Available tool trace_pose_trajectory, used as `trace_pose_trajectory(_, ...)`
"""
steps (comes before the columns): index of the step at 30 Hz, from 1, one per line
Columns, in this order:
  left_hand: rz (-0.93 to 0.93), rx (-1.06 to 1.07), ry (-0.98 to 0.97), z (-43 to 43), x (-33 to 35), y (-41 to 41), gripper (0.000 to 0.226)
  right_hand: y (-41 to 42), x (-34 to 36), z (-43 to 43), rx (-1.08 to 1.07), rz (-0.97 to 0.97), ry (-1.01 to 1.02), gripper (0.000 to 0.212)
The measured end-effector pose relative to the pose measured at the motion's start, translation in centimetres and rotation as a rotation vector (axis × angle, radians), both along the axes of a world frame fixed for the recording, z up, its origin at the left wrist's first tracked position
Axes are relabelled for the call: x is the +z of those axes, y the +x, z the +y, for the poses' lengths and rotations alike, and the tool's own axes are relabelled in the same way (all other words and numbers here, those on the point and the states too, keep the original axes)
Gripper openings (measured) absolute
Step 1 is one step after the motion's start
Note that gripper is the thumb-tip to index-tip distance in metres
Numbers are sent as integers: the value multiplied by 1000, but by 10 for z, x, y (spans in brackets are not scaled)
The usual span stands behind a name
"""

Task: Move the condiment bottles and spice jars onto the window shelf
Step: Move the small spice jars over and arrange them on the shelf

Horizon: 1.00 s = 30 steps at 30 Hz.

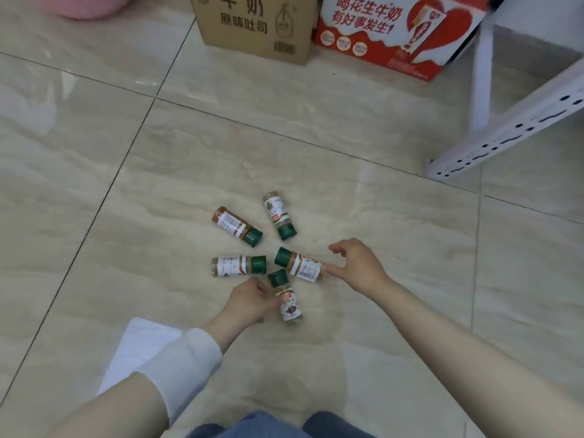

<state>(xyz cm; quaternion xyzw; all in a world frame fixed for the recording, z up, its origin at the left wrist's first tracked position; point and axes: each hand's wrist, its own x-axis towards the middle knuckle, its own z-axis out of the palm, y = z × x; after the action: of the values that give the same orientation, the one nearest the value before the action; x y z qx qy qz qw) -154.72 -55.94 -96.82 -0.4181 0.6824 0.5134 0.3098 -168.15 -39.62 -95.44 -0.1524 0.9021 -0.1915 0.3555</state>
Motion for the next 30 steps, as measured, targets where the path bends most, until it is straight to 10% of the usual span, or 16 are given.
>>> trace_pose_trajectory(18, 3, 43, 59, 14, -44, -1, 20, 3, -44, -24, 82, -121, 12, 36)
trace_pose_trajectory(30, 88, 130, 193, 1, 17, -12, 22, 9, 18, -4, -492, -419, -256, 32)
